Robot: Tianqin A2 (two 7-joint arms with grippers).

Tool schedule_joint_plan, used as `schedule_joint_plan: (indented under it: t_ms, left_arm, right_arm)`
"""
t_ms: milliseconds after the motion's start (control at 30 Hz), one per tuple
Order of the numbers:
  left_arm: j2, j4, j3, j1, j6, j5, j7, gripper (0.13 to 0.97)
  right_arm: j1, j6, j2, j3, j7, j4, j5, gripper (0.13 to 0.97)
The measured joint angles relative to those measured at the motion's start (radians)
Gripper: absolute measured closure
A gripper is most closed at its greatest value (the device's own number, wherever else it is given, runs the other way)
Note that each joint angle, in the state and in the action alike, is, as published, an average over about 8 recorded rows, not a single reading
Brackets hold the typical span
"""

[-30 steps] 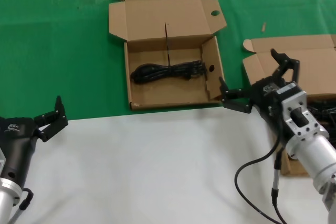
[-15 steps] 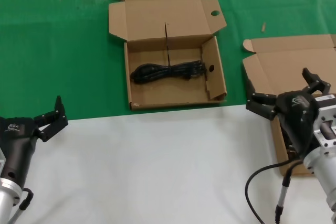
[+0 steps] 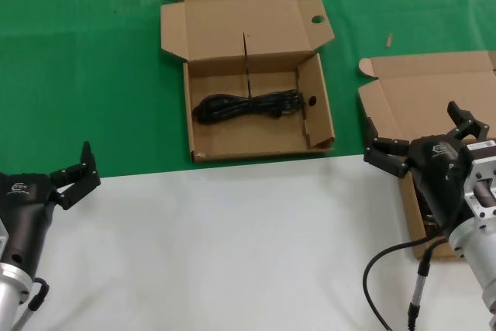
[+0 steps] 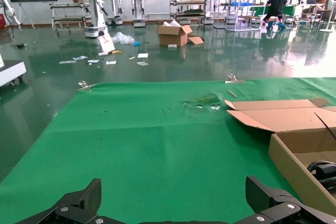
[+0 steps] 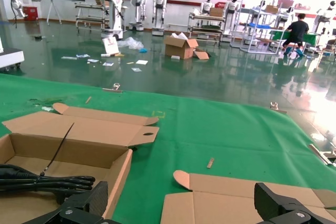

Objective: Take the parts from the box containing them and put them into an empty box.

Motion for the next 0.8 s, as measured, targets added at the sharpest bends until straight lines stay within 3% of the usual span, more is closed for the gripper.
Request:
schedule_joint_plan:
  t_ms: [800]
  left_arm:
    - [0.000,0.000,0.000,0.000,0.000,0.000,0.000,0.132]
  right_arm:
    - [0.000,0.000,0.000,0.000,0.000,0.000,0.000,0.129]
